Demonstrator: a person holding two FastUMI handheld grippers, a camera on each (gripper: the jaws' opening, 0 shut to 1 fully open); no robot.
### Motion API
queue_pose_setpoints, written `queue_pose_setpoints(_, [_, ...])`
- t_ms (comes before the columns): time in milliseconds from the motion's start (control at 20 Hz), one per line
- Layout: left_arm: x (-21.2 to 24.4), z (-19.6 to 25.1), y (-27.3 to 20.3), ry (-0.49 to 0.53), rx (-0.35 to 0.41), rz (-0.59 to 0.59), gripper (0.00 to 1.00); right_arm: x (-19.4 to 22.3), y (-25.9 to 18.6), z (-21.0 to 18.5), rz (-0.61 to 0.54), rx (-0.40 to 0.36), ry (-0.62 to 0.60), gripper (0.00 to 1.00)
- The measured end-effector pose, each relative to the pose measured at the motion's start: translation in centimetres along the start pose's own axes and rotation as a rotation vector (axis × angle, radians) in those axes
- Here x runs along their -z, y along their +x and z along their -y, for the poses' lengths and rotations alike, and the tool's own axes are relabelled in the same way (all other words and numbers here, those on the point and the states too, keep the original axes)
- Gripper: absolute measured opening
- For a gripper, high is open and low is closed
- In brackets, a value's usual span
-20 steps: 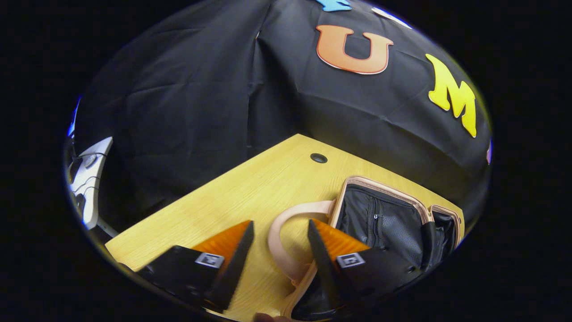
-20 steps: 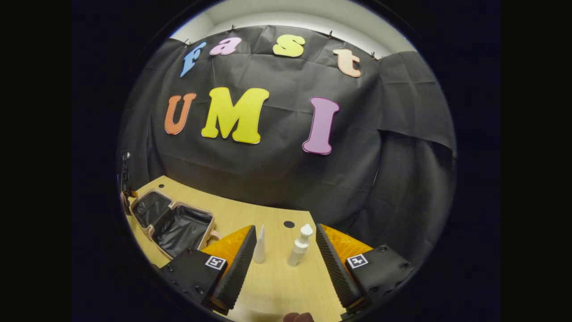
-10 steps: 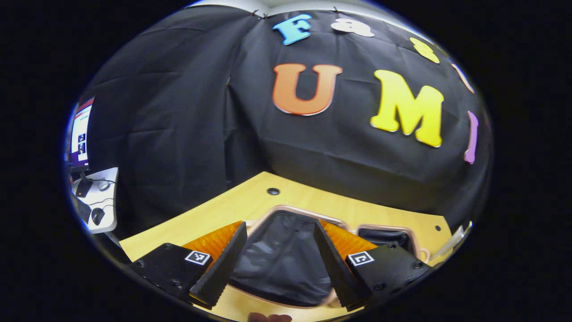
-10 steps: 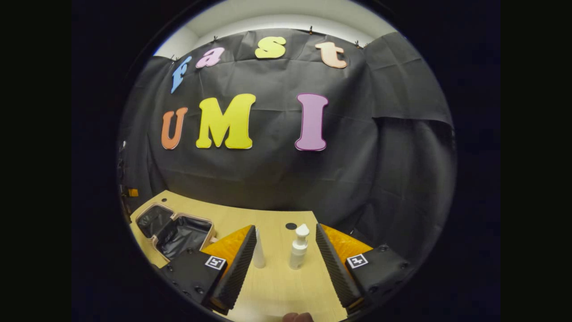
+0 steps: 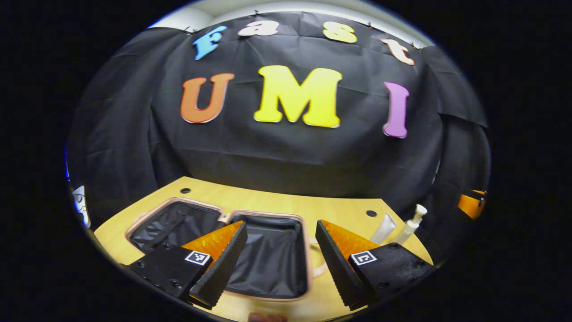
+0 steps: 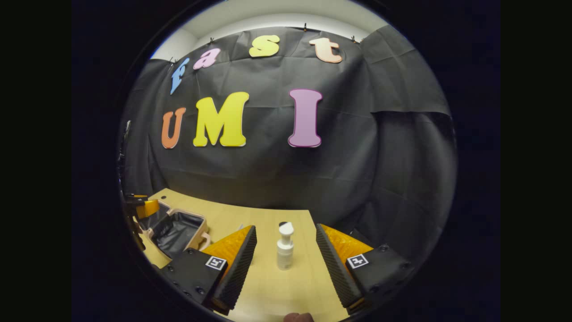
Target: First open the suitcase, pack the skin care products into it, and then close the suitcase.
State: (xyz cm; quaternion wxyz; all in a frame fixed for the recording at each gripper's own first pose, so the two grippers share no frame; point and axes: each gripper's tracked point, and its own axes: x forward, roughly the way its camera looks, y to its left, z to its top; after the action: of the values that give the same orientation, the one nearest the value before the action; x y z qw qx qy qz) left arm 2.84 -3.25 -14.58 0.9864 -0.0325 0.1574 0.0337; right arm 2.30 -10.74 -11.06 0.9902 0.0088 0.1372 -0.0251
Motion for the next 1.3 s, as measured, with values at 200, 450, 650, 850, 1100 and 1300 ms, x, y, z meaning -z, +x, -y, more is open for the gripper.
queue_pose_setpoints(200, [3.0, 8.8, 1.1, 0.072, 0.176, -0.047, 0.98, 1.5, -0.7, 3.2, -0.035, 0.044, -0.009, 0.79])
queue_pose_setpoints(450, [7.9, 15.0, 4.2, 0.150, 0.299, -0.114, 0.98, 2.7, -2.3, 7.1, -0.072, 0.101, -0.035, 0.79])
queue_pose_setpoints(650, [11.0, 17.5, 8.1, 0.129, 0.306, -0.171, 0.99, 3.6, -3.7, 10.4, -0.113, 0.152, -0.053, 0.79])
queue_pose_setpoints(850, [13.8, 17.6, 12.0, 0.083, 0.258, -0.219, 0.98, 4.1, -4.7, 13.4, -0.151, 0.196, -0.078, 0.79])
queue_pose_setpoints(1100, [15.8, 17.5, 14.6, 0.044, 0.228, -0.256, 0.99, 5.0, -5.2, 14.9, -0.188, 0.220, -0.087, 0.80])
queue_pose_setpoints(1300, [16.6, 17.7, 15.6, 0.022, 0.231, -0.286, 0.79, 4.9, -4.9, 14.2, -0.187, 0.204, -0.084, 0.79])
